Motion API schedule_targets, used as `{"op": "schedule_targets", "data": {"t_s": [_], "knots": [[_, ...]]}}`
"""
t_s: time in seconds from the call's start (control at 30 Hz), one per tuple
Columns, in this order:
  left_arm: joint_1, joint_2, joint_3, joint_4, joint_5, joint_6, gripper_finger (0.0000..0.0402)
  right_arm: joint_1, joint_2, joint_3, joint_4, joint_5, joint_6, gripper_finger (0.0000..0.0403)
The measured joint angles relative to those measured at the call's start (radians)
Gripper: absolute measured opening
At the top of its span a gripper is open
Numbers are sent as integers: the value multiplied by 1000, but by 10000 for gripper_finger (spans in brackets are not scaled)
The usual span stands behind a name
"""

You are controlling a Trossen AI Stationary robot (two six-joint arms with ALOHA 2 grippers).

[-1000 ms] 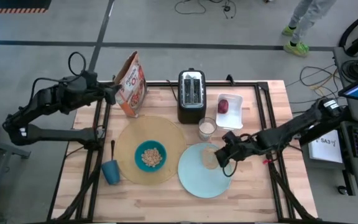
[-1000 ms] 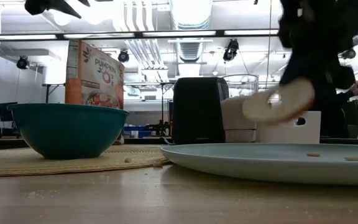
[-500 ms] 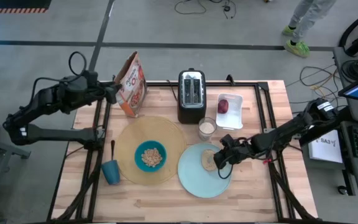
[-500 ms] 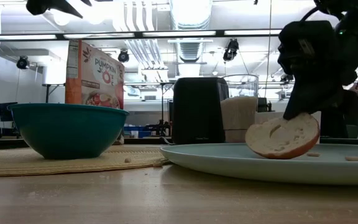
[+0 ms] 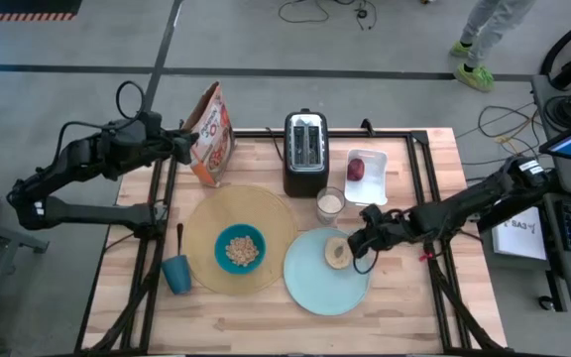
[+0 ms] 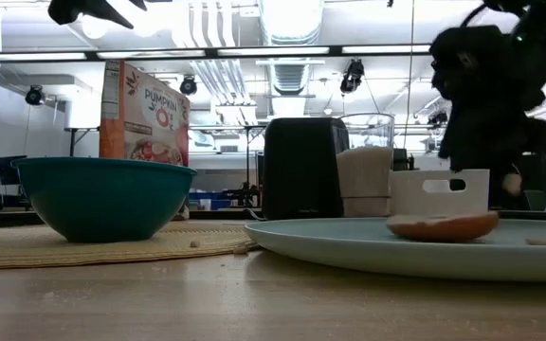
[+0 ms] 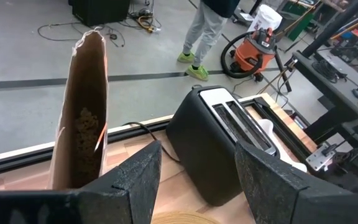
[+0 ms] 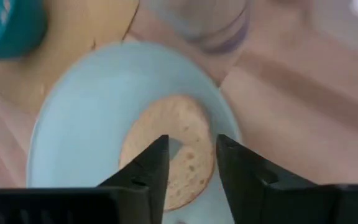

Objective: Arrange a breakfast setting
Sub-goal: Put the red apple on the light blue plate

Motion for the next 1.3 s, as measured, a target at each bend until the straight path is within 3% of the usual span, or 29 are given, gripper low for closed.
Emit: {"op": "schedule_targets", "data": {"t_s": [0.17, 0.37, 0.47, 0.6, 0.67, 0.83, 1.3], "knots": [[0, 4, 0, 15, 0, -2, 187, -125, -97, 90, -134, 4, -67, 164], [0, 8, 0, 44, 0, -23, 187, -454, -116, 255, -374, -4, -168, 224], [0, 14, 0, 66, 0, -26, 187, -665, -79, 316, -491, -60, -198, 251], [0, 27, 0, 97, -1, -26, 187, -889, 7, 348, -441, -236, -334, 269], [0, 35, 0, 104, -2, -25, 187, -956, 66, 361, -430, -265, -374, 272], [0, 55, 0, 118, -1, -30, 187, -1041, 186, 389, -423, -323, -429, 273], [0, 90, 0, 123, -2, -33, 187, -1039, 350, 397, -343, -315, -444, 284]]}}
